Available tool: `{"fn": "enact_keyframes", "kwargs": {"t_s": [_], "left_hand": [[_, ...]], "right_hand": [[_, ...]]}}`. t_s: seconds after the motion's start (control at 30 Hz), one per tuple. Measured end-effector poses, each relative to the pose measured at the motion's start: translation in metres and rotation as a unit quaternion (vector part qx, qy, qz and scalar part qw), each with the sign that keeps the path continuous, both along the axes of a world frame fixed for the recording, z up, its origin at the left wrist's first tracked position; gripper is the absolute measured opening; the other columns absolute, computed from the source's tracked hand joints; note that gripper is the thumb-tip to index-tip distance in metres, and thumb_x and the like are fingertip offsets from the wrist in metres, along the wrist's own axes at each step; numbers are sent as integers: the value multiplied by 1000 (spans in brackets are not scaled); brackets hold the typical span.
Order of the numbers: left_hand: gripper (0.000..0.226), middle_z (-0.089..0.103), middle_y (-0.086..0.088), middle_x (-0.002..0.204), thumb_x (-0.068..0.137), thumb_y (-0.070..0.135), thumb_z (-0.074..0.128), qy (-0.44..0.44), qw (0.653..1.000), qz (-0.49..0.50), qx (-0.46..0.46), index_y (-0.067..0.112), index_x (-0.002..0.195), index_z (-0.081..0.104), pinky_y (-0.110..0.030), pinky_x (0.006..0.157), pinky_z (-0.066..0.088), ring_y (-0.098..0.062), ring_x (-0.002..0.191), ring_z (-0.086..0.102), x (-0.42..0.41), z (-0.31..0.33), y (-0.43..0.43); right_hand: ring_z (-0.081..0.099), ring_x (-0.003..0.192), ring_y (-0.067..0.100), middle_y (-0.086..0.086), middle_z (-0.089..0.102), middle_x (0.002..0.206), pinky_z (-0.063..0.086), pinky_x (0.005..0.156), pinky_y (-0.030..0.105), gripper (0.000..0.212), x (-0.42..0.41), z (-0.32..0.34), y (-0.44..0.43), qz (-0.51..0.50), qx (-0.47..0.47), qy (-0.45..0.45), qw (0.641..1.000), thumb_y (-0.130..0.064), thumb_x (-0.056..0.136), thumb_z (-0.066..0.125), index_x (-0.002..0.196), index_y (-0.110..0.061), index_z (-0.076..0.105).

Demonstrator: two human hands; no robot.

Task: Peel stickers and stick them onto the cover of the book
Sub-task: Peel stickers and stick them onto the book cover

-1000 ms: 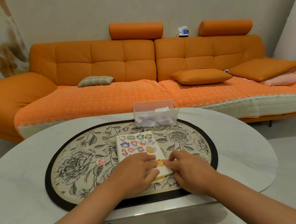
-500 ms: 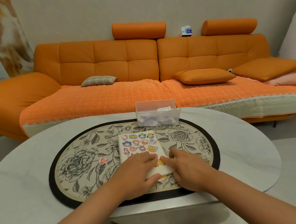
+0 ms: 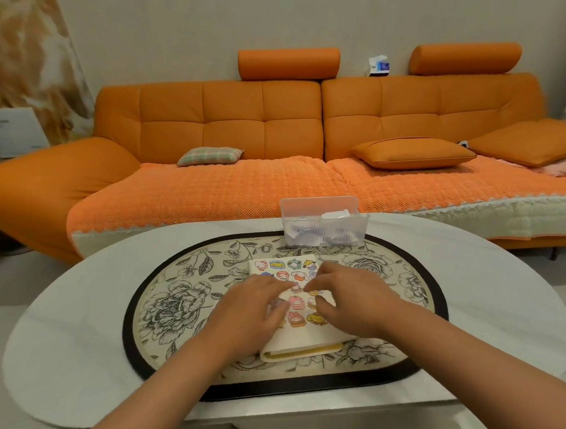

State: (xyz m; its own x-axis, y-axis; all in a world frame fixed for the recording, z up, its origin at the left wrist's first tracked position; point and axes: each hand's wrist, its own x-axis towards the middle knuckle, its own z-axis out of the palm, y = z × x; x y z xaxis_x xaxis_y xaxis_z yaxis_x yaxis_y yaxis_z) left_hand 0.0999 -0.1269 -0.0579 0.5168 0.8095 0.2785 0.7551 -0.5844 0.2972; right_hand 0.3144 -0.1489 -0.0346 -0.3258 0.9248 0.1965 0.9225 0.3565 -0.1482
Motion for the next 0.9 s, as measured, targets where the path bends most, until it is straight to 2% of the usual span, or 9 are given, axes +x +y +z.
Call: {"fn": "enact_keyframes", "kwargs": {"t_s": [0.07,0.17,0.23,0.4,0.47,0.57,0.63,0.77,0.9], "left_hand": [[37,56,20,132,102,41,48,0,999,45,11,37,138,54,-27,99,42,-2,123,46,-18,5,9],[35,57,22,124,100,39,50,48,994,93,10,39,135,55,-26,91,44,-2,119,48,-49,7,21],[37,56,20,123,98,43,53,79,991,110,-4,39,135,54,-28,93,45,-4,120,48,-68,6,27],[47,54,16,130,95,55,52,105,986,123,-39,35,138,52,-30,98,43,-8,124,46,-98,-5,37],[49,51,16,131,95,55,50,104,987,111,-46,35,139,52,-30,101,41,-8,125,43,-106,-12,37],[46,49,17,128,95,53,49,81,991,94,-54,34,137,53,-30,101,41,-6,123,41,-111,-20,36],[45,49,18,127,96,53,49,66,992,91,-51,34,136,55,-31,101,42,-6,122,41,-112,-23,35],[42,51,19,125,96,53,49,56,994,84,-45,36,133,57,-34,99,43,-6,122,41,-112,-25,35],[38,53,20,121,96,52,52,44,994,87,-48,38,131,58,-35,98,44,-7,120,42,-110,-25,34]], "right_hand": [[60,103,12,-15,55,126,45,78,29,36,-19,1,11,20,0,11,1000,-43,98,49,131,-38,61],[61,100,14,-13,57,123,42,72,29,34,-45,-2,25,53,2,20,998,-43,99,51,129,-36,64],[61,99,15,-11,58,123,41,71,29,33,-62,-4,34,71,4,22,997,-42,100,51,129,-34,64],[61,107,19,-8,58,126,52,80,35,38,-98,-16,53,110,10,-15,994,-46,99,51,131,-30,63],[62,103,21,-6,59,120,50,75,34,41,-111,-22,59,120,15,-39,992,-51,99,49,130,-29,64],[61,94,20,-5,59,108,40,65,30,45,-124,-25,66,117,20,-67,991,-58,99,44,125,-30,67],[61,93,19,-6,60,106,37,63,29,45,-129,-25,70,117,14,-73,990,-59,98,46,126,-32,67],[62,93,17,-7,62,104,36,62,29,40,-135,-21,73,126,-3,-82,989,-55,98,48,120,-31,70],[61,87,21,-3,59,100,41,63,31,39,-137,-21,71,141,9,-116,983,-43,105,38,109,-22,71]]}}
